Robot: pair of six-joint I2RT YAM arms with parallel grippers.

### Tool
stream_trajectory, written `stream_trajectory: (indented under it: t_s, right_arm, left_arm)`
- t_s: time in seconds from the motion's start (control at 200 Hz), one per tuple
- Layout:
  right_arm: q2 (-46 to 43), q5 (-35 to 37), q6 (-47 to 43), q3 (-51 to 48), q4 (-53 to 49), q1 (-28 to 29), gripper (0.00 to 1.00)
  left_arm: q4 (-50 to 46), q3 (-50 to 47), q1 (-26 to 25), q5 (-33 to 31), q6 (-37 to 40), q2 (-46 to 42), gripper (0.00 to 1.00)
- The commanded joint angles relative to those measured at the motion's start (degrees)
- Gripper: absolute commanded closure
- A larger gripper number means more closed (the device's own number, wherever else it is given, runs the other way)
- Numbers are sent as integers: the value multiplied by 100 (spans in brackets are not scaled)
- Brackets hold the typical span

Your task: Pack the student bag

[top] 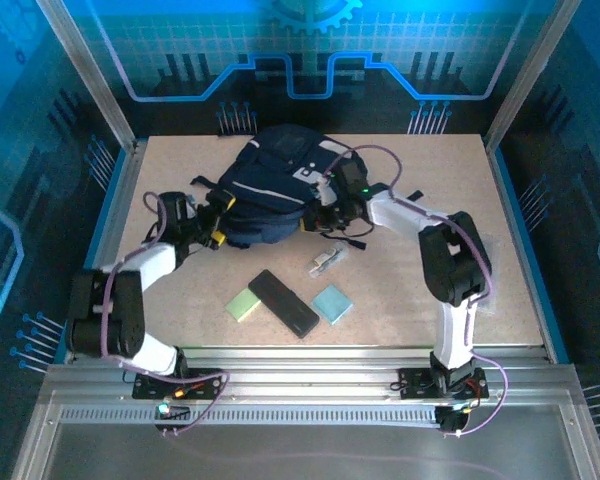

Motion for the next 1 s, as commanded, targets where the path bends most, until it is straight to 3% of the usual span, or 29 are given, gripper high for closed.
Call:
stream_trajectory:
  t_s: [0.0, 0.235, 0.445, 0.65, 0.725, 0.805, 0.865, 0.875, 0.89, 0.996]
  right_arm:
    - [299, -88, 698, 792, 819, 392, 100]
    - [766, -83, 1262, 1320, 1105, 692, 100]
    - [820, -431, 1216, 1232, 893, 1022, 100]
    - [328, -537, 1083, 291, 866, 990, 100]
    - [242, -563, 670, 255, 357, 951, 100]
    - [187, -463, 176, 214, -218, 886, 100]
    - [167, -242, -103, 171, -573, 797, 100]
    - [167, -164, -140, 158, -638, 775, 100]
    - [167, -71, -194, 155, -735, 748, 100]
    - [117, 154, -505, -46, -1009, 444, 100]
  left_arm:
    - [30, -524, -91, -535, -553, -785, 1]
    - [125, -1229, -705, -1452, -1542, -1546, 1]
    - [800, -894, -1067, -1924, -1548, -739, 1]
    - [1293, -377, -1116, -1968, -1230, 237, 1]
    - [1378, -261, -1112, -2059, -910, 439, 19]
    - [1623, -238, -1094, -2094, -698, 564, 52]
    - [1617, -154, -1068, -2031, -588, 627, 71]
    - [1613, -143, -1062, -2022, -561, 631, 78]
    - [1589, -112, -1058, -1999, -521, 637, 100]
    - [1191, 50, -1011, -1935, -337, 604, 100]
